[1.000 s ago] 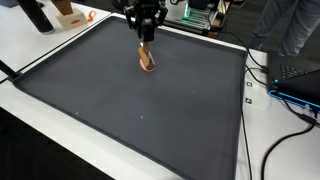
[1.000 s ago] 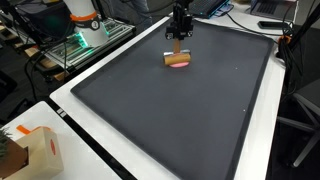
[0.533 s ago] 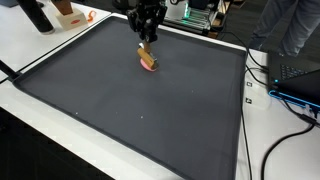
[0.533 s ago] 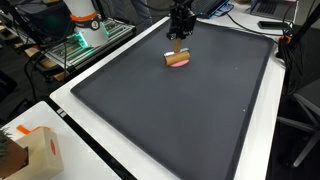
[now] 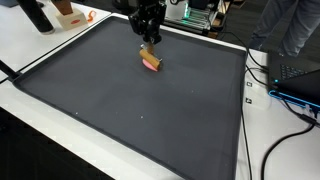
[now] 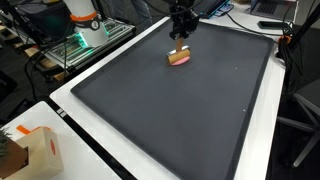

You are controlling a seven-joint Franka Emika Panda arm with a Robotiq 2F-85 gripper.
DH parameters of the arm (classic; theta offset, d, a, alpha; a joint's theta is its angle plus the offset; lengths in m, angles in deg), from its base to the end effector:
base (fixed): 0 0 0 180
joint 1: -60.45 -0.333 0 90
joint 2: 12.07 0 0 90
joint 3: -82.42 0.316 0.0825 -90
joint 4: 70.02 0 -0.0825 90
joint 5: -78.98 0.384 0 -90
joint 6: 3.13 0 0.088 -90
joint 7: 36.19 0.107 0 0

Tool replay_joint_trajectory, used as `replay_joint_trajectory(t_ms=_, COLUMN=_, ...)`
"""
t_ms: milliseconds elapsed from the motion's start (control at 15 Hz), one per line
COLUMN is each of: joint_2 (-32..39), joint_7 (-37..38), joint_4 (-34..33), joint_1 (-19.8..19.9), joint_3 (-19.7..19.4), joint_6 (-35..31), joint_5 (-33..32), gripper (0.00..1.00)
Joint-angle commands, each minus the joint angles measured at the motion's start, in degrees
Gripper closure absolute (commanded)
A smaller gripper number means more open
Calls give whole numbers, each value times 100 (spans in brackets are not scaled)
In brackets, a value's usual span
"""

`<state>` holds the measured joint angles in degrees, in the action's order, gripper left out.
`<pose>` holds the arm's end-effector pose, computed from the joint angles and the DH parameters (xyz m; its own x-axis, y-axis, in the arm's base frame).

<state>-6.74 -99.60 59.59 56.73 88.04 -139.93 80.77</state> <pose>0.5259 0.0867 0.3233 0.3178 0.9472 0.0424 0.9477 -0.3187 0.0150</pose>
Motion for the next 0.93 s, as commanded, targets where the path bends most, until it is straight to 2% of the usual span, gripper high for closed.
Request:
replay_joint_trajectory(t_ms=0, joint_2=399, joint_7=-383, joint_4=63, joint_1=-11, joint_3=149, joint_6=-294, joint_5=516, gripper=76)
replay_joint_trajectory(t_ms=867, joint_2=140, joint_7=-196, joint_4=22, joint_1=-108, joint_3=270, joint_6=-56, joint_5=560, gripper=76)
